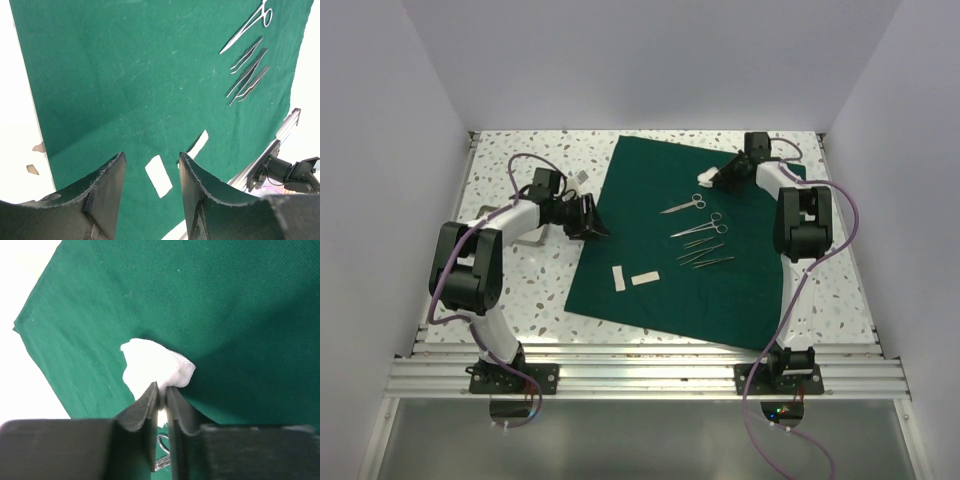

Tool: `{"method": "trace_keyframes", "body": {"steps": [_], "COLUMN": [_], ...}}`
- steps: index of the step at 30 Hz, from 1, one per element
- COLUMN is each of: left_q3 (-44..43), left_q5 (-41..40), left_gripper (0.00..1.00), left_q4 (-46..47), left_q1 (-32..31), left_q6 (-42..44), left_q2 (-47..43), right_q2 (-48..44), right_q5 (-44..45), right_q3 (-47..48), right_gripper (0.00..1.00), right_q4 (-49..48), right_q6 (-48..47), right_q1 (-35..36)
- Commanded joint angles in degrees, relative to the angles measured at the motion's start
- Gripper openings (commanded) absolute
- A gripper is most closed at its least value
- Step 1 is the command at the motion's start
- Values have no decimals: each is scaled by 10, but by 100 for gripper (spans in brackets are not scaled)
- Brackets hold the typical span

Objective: Prepare the surgical pack

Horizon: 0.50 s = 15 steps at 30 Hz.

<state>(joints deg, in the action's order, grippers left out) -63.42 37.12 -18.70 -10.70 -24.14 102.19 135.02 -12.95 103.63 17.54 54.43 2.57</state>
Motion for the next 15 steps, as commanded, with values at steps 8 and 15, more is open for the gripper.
{"method": "trace_keyframes", "body": {"steps": [8,15], "left_q3": [-44,-42], "left_q5": [29,123], "left_gripper": [55,75], "left_q4": [-6,63], "left_q1": [2,2], "left_q6": [19,-34], "left_q2": [-16,-18], "right_q2": [-40,-129], "right_q5": [-11,-156], "right_q3": [10,-32], "right_gripper": [0,0], "right_q4": [52,62], "right_q6": [-52,-145], "right_q1": [1,15]}}
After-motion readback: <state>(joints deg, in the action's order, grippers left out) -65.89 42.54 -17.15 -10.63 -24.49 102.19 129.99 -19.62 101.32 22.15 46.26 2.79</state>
